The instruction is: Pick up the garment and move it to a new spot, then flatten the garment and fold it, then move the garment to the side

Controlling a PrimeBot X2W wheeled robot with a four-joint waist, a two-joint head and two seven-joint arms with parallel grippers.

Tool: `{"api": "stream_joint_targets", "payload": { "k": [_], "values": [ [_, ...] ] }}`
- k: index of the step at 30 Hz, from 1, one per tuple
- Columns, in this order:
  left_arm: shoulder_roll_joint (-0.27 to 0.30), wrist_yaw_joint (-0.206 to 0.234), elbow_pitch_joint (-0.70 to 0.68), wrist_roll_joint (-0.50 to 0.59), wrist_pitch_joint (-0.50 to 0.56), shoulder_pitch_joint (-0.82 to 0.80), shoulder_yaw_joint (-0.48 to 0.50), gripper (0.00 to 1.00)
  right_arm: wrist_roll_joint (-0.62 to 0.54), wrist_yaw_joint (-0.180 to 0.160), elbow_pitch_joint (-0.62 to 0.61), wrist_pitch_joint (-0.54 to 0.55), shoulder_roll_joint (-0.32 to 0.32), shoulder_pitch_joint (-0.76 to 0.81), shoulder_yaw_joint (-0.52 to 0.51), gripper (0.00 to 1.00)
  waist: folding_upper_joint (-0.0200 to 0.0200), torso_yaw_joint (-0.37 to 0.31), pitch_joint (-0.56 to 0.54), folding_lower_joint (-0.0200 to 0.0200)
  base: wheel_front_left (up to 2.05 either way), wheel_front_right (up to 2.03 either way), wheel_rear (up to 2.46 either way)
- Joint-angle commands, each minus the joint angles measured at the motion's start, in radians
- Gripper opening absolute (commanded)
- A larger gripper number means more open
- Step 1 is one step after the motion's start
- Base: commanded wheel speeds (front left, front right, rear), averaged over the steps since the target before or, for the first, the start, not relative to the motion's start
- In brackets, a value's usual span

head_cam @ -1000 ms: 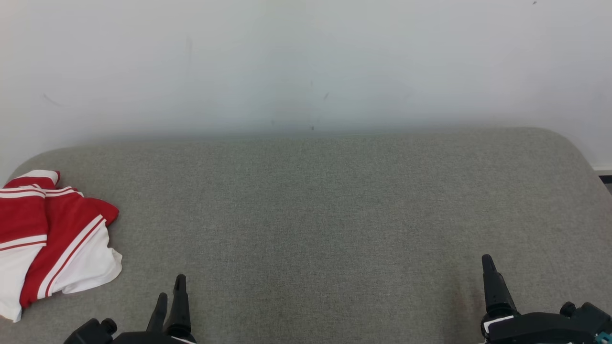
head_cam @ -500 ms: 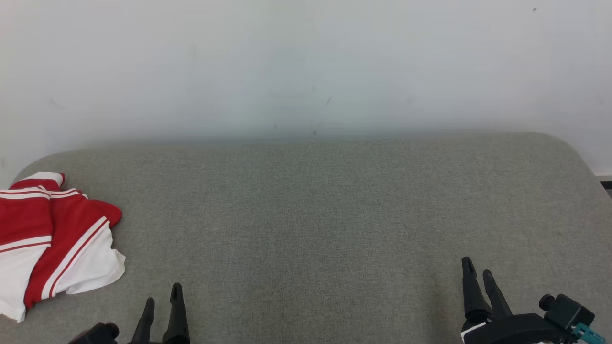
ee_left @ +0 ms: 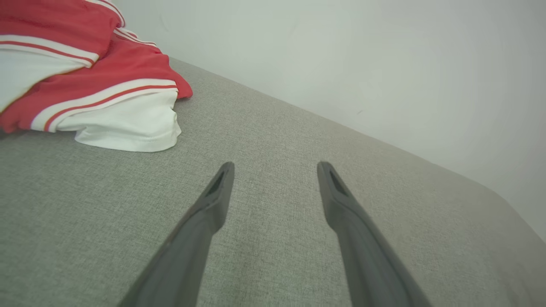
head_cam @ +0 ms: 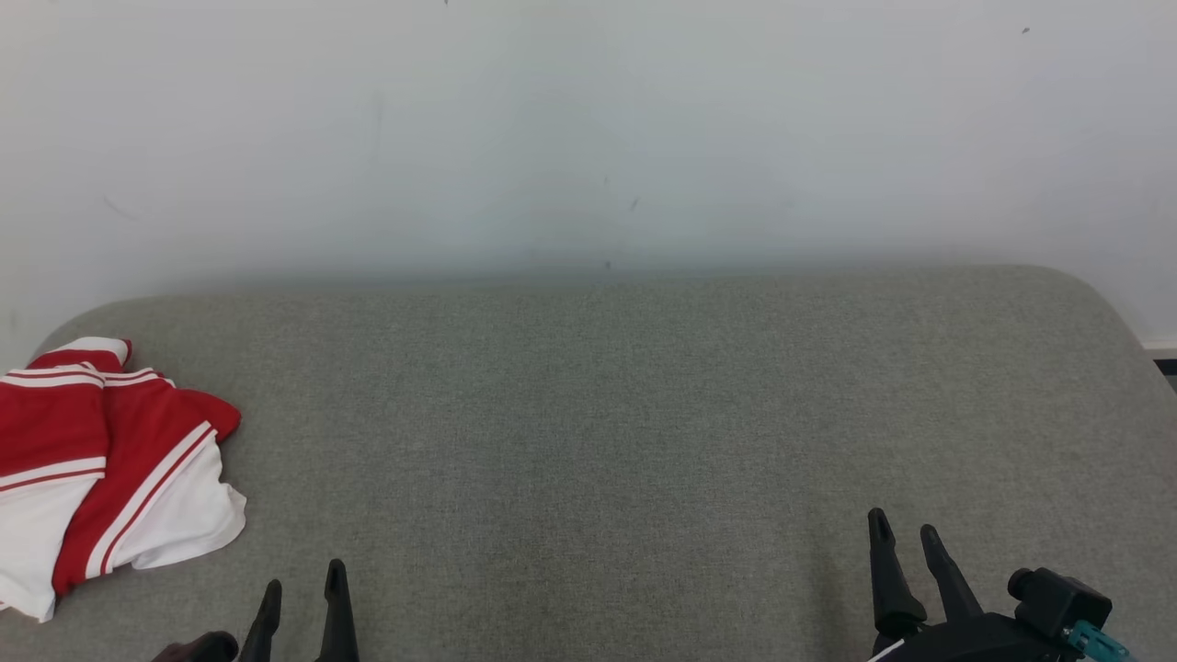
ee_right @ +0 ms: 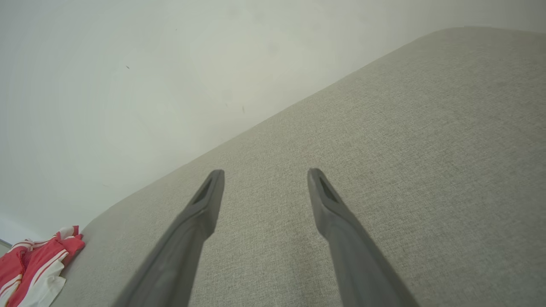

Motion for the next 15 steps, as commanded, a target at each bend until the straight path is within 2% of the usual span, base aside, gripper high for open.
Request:
{"api": "stream_joint_targets", "payload": {
  "k": [1,9,15],
  "values": [
    [0.008,0.005,-0.02,0.043,-0.012,0.003,-0.006,1.0,-0.038,0.006,-0.003,-0.013,-0.006,-0.004,0.004,1.0,0.0,0.0,-0.003,0.0,0.0,0.0,0.0],
    [0.015,0.013,-0.04,0.114,-0.028,0.021,-0.017,1.0,-0.107,0.006,0.007,-0.031,-0.006,-0.002,0.014,1.0,0.0,-0.002,-0.01,0.0,0.0,0.0,0.0],
    [0.018,0.002,-0.044,0.159,-0.04,0.036,-0.021,1.0,-0.166,0.006,0.018,-0.037,-0.006,-0.001,0.027,1.0,0.0,-0.003,-0.015,0.0,0.0,0.0,0.0]
  ]
}}
